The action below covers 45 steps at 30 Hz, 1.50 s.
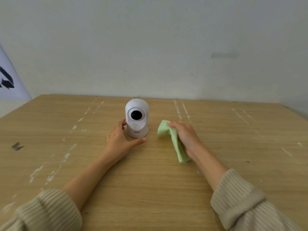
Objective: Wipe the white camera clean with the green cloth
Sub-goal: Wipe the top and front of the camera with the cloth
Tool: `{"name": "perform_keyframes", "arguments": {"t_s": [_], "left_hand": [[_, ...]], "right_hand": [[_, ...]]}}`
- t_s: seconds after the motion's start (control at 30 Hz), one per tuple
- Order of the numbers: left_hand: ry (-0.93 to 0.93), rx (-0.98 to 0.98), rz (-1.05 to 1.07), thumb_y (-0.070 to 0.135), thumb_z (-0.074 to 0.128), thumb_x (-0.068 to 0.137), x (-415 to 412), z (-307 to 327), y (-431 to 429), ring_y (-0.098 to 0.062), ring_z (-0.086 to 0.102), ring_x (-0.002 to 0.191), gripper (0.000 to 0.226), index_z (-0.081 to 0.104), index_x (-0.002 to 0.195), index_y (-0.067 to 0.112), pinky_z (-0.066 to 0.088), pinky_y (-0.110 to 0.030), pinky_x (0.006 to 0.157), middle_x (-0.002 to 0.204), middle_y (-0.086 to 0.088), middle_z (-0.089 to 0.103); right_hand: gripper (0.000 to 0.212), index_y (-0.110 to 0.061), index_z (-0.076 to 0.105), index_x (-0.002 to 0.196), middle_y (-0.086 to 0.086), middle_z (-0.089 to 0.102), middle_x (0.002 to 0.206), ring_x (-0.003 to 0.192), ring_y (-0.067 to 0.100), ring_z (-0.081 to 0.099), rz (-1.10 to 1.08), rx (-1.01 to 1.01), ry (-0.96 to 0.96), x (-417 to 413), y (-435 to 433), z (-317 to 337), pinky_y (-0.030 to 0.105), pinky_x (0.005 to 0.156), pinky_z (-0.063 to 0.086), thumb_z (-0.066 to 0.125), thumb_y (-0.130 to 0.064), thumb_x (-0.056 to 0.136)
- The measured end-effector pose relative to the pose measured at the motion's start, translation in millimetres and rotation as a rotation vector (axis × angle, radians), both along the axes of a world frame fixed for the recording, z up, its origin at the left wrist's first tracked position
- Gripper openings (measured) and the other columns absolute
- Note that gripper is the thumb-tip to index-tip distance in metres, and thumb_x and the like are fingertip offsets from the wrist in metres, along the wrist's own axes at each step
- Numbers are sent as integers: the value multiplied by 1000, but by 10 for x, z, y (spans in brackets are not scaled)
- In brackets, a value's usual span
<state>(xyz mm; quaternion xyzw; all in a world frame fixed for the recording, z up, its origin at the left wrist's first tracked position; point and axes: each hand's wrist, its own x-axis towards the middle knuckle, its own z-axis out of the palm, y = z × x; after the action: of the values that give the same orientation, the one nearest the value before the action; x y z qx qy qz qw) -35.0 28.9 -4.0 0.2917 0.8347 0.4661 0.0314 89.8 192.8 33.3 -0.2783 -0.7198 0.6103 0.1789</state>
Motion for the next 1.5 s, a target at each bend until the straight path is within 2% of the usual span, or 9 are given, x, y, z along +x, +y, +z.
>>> {"name": "perform_keyframes", "arguments": {"t_s": [0.13,0.27,0.4,0.53,0.83,1.0,1.17,1.33,1.5], "left_hand": [[-34,-1,-22,49,82,62,13,19,-22,-16,43,131,106,24,146,23,31,-48,112,142,3,44],[-48,-27,-34,51,81,62,31,30,-39,-18,42,132,106,23,146,24,29,-48,112,142,3,45],[-74,-4,-47,50,81,62,43,48,-52,-18,43,132,108,23,147,21,30,-48,112,143,2,45],[-138,43,-71,38,83,65,-13,73,-48,-17,42,131,108,19,149,18,33,-41,111,146,1,42],[-61,-29,-238,26,88,60,-289,119,-57,-6,48,110,100,28,140,25,34,-7,77,128,9,48],[-44,-1,-262,28,88,59,-344,78,-42,2,49,106,100,27,138,30,36,0,74,120,14,49],[9,13,-257,30,85,63,-394,31,21,-6,49,111,97,24,139,29,36,-21,88,126,10,51],[37,1,-264,32,84,64,-429,-2,38,-10,48,116,96,24,139,29,38,-27,94,130,9,51],[55,-5,-263,33,85,63,-456,-10,52,-11,49,117,94,29,138,29,40,-28,94,127,9,55]], "right_hand": [[27,-9,63,101,14,72,96,90,29,67,-2,-344,83,98,3,70,38,79,51,50,-31,91],[32,-7,59,113,16,71,106,107,31,63,72,-315,91,156,-87,119,43,94,48,46,-31,94],[18,-9,54,102,10,73,86,87,24,68,138,-253,139,201,-128,208,40,87,49,49,-26,97],[14,-15,55,89,4,63,77,64,18,63,-61,-198,145,114,-81,206,38,67,53,61,-28,91],[9,-21,59,81,-8,59,82,82,11,55,-345,249,289,-381,-153,-15,22,73,41,64,-21,88],[5,-15,60,86,-15,57,82,77,-11,52,-371,435,470,-598,-220,-2,2,71,37,63,-13,89],[2,-5,63,88,-9,53,88,82,-9,51,-319,751,589,-671,-227,10,6,78,39,64,-4,87],[8,-5,66,96,-2,63,91,85,-8,55,-277,805,607,-661,-189,48,7,79,41,62,-5,89],[10,2,69,94,8,66,90,86,13,60,-152,1030,716,-705,-261,152,15,80,45,63,5,86]]}}
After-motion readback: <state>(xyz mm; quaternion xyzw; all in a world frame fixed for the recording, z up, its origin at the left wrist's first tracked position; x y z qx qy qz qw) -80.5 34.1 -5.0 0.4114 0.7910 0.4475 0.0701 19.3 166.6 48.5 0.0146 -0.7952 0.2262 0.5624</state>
